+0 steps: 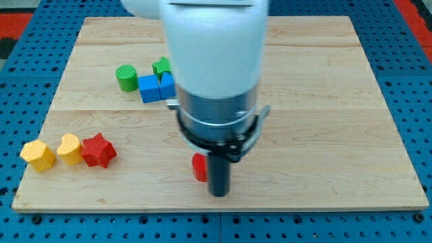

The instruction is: Push the red circle close to the red star

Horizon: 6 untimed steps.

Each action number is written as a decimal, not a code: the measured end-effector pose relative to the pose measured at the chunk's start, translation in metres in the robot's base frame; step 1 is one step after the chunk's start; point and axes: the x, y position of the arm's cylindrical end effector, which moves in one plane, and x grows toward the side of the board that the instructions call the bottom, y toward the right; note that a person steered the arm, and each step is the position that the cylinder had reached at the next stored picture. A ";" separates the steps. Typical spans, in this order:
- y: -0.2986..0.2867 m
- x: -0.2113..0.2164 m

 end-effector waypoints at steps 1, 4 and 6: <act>0.008 -0.002; -0.049 -0.051; -0.059 -0.031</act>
